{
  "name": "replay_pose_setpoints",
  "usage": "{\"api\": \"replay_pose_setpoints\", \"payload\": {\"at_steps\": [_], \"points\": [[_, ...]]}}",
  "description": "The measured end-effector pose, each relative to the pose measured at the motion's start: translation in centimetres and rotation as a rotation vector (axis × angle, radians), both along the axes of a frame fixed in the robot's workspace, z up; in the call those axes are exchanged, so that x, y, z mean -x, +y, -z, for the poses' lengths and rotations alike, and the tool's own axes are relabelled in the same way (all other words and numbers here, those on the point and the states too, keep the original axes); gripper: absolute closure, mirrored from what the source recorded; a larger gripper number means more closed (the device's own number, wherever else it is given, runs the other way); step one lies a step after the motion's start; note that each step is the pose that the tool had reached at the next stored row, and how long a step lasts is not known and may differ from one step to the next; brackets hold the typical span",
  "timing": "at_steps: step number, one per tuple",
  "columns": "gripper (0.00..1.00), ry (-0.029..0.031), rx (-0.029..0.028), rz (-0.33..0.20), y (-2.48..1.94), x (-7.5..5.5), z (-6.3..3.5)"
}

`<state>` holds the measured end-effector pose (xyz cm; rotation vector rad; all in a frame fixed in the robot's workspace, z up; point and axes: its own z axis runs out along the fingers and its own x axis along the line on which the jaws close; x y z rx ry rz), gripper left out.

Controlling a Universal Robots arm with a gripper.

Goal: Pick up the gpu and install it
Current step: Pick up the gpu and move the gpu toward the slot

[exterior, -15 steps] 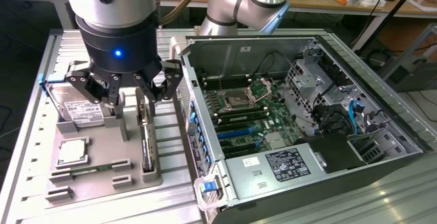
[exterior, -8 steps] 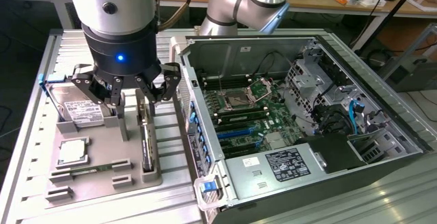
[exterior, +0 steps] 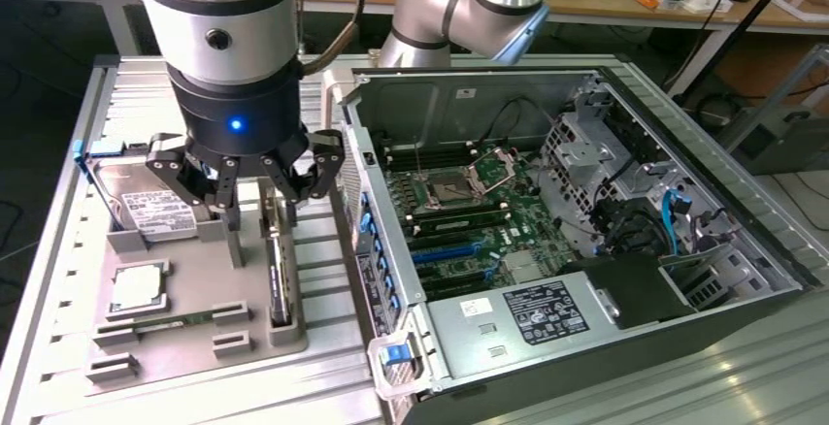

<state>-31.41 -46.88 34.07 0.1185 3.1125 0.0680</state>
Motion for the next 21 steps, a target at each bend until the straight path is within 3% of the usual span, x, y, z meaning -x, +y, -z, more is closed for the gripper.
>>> {"api": "replay_pose_setpoints", "payload": {"at_steps": [21], "points": [[0.46, 0.0001, 0.0001, 0.000, 0.10, -0.7, 4.15]]}}
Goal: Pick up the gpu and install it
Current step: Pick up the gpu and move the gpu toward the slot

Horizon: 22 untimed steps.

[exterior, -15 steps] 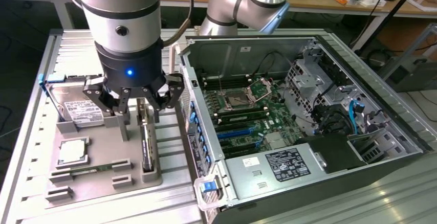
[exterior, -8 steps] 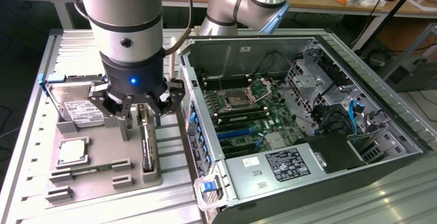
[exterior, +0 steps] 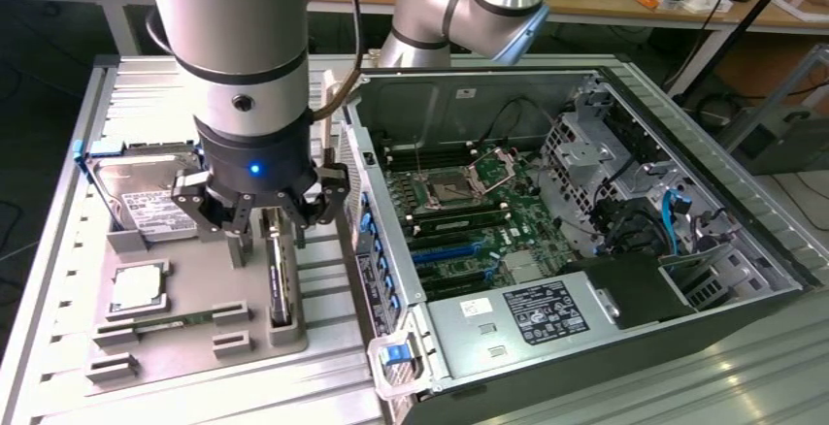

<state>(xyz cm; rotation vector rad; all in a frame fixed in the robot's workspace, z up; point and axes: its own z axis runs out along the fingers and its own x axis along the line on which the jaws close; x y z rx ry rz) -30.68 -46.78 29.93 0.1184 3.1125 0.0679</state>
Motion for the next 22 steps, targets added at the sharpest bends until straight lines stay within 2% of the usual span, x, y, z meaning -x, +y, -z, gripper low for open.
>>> {"api": "replay_pose_setpoints", "payload": {"at_steps": [22], "points": [[0.46, -0.0001, -0.0001, 0.000, 0.06, 0.0, 4.13]]}}
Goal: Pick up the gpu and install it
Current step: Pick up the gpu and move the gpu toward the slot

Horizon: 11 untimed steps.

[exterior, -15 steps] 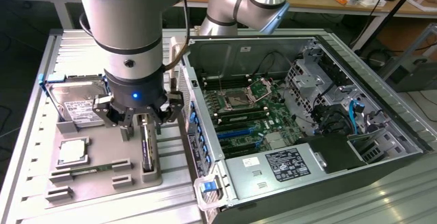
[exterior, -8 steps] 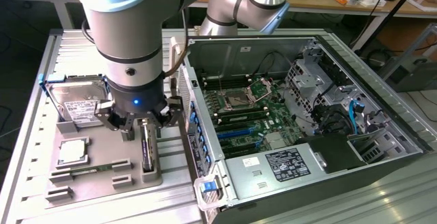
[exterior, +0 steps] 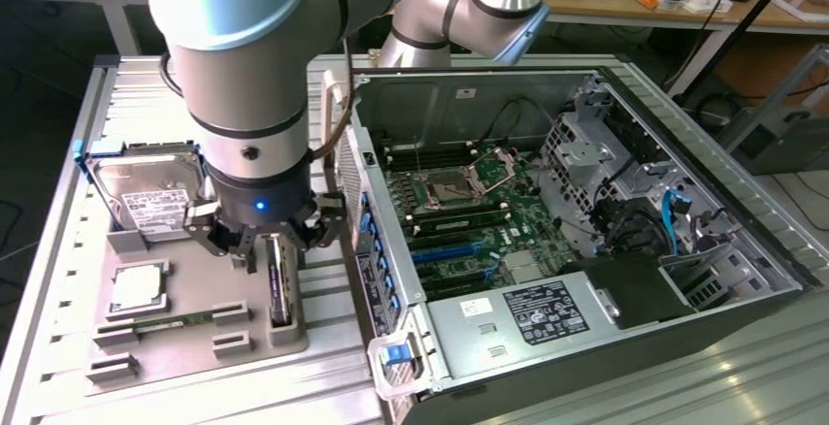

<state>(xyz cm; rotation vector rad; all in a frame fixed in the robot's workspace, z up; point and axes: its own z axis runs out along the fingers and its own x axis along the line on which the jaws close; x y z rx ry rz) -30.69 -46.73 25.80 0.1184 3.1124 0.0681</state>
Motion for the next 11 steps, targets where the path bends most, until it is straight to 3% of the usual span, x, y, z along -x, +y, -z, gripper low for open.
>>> {"api": "replay_pose_setpoints", "payload": {"at_steps": [4, 11], "points": [[0.46, 0.0000, 0.0001, 0.000, 0.14, 0.0, 0.78], [0.46, 0.0001, 0.0001, 0.000, 0.90, 0.0, 1.89]]}}
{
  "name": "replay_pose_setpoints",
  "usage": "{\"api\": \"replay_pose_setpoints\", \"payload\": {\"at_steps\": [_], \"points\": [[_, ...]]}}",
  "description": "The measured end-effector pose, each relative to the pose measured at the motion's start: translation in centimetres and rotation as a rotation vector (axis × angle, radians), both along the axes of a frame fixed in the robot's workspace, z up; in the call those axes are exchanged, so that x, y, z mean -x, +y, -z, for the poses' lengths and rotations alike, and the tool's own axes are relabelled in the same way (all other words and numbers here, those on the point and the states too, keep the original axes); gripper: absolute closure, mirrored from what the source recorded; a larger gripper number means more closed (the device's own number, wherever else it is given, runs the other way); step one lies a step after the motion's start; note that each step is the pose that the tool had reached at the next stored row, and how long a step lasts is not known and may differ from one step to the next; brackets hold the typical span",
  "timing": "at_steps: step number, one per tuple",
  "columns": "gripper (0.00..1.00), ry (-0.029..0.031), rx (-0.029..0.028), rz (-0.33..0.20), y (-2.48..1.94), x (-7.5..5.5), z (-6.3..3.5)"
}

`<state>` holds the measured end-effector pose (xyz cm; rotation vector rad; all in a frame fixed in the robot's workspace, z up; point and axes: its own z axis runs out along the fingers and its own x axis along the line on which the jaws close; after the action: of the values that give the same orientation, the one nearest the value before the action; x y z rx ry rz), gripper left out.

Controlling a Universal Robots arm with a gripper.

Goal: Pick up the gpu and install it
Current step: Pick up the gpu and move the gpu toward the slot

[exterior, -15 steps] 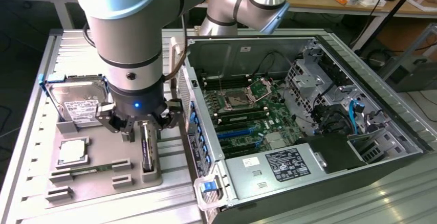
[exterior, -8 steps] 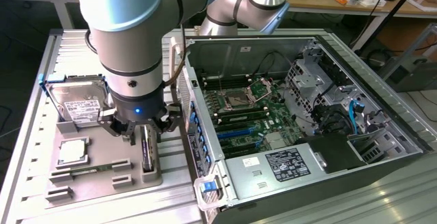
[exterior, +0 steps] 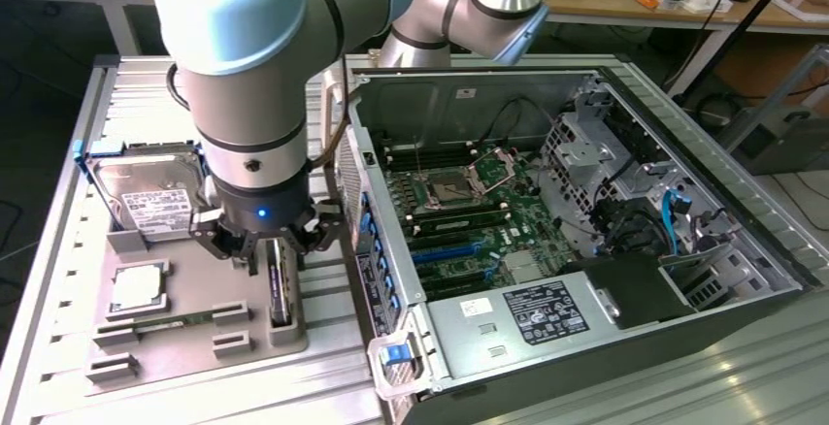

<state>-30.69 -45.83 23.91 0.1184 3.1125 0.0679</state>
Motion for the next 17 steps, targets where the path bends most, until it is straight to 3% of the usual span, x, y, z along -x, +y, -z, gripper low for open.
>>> {"api": "replay_pose_setpoints", "payload": {"at_steps": [8, 17], "points": [[0.46, -0.0001, 0.0000, 0.000, 0.70, 0.12, 0.05], [0.46, 0.0000, 0.0001, 0.000, 0.77, 0.36, 0.04]]}}
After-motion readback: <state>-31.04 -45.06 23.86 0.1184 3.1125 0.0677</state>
